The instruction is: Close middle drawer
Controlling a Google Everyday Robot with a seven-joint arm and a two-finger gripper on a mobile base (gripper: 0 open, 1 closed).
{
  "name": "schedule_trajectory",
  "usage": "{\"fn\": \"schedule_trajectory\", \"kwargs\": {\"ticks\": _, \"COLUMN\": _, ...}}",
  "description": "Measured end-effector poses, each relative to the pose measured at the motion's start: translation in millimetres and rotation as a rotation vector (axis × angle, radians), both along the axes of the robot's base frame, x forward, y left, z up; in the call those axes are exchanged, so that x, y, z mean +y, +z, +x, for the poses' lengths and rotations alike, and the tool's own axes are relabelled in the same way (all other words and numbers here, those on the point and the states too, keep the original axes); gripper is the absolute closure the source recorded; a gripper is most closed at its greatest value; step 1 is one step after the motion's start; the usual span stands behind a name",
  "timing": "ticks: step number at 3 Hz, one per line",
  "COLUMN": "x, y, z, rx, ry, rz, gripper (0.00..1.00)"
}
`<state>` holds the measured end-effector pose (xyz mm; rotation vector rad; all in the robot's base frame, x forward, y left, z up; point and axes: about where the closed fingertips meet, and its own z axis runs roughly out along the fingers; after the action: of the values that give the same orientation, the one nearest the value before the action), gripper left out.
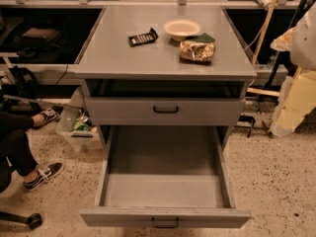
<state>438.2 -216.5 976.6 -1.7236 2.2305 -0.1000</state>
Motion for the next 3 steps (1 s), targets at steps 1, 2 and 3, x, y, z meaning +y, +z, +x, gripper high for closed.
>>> {"fn": "schedule_trajectory", "kwargs": {"ticks": 1, "x": 2, "y": -8, "z": -1, "rx": -0.002, "ry": -0.001, "rz": 0.012, "gripper": 0.0}}
{"fn": "schedule_trajectory", "kwargs": {"ticks": 2, "x": 3, "y": -52, "z": -5, "rx": 0.018, "ry": -0.05, "rz": 0.072, "gripper": 0.0}}
{"fn": "schedule_trajectory", "kwargs": {"ticks": 3, "x": -6, "y": -118, "z": -19, "rx": 0.033, "ry": -0.133, "rz": 0.128, "gripper": 0.0}}
